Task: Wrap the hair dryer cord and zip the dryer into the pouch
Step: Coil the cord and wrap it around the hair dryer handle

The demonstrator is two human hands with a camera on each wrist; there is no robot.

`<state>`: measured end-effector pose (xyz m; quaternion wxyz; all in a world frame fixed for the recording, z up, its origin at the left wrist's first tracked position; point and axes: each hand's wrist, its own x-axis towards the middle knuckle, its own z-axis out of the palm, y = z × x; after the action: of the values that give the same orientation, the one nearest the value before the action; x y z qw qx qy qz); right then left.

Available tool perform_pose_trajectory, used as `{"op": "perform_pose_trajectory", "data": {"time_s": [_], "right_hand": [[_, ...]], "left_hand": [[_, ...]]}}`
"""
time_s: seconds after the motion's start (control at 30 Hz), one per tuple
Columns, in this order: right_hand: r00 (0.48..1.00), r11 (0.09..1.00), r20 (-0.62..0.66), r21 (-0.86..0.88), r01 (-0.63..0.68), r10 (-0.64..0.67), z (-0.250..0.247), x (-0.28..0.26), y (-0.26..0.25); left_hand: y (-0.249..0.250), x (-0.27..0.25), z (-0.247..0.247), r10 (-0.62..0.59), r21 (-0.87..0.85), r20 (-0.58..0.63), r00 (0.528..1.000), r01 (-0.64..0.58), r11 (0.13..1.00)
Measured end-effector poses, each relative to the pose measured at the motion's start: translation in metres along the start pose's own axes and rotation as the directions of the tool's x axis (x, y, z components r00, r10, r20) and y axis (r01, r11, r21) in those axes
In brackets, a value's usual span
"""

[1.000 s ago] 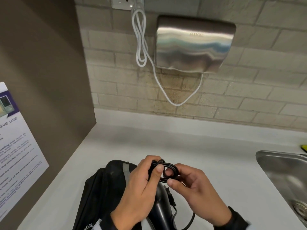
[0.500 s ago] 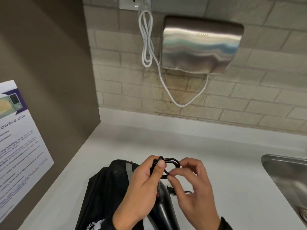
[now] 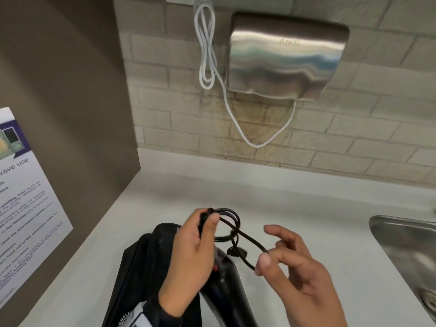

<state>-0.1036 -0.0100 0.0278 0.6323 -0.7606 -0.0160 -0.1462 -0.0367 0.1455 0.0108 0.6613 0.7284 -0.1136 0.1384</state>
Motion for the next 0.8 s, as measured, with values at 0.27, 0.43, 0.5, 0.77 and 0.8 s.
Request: {"op": "perform_pose_trajectory", "data": {"time_s": [0.27,0.43,0.5,0.77,0.8], "right_hand": [[0.954,0.797,0.235,0.531,-0.287,0.187,-0.019,-0.006,-0.016],[0.832,0.305,0.552,0.783,-0.542,0.062,-0.038,0.002,-0.014],[0.838,0.323,0.522,0.775,-0.543,0.156,-0.050,0.000,-0.016],[0.874,0.380,0.482,0.798,-0.467,0.060,-0.061,-0.005,-0.027],[0.892,0.482,0.448,0.772,-0.415,0.051,-0.062,-0.006,-0.024]], "left_hand": [[-0.006,0.001,0.000,-0.009,0.035,0.028,1.000,0.008,0.999],[-0.006,0.000,-0.002,0.027,0.067,0.066,0.997,-0.031,0.997],[-0.010,-0.001,-0.002,0.055,0.129,0.089,0.995,-0.066,0.989],[-0.011,-0.004,0.002,0.110,0.250,0.137,0.984,-0.142,0.958],[-0.012,-0.003,0.002,0.115,0.262,0.133,0.984,-0.147,0.954]]}}
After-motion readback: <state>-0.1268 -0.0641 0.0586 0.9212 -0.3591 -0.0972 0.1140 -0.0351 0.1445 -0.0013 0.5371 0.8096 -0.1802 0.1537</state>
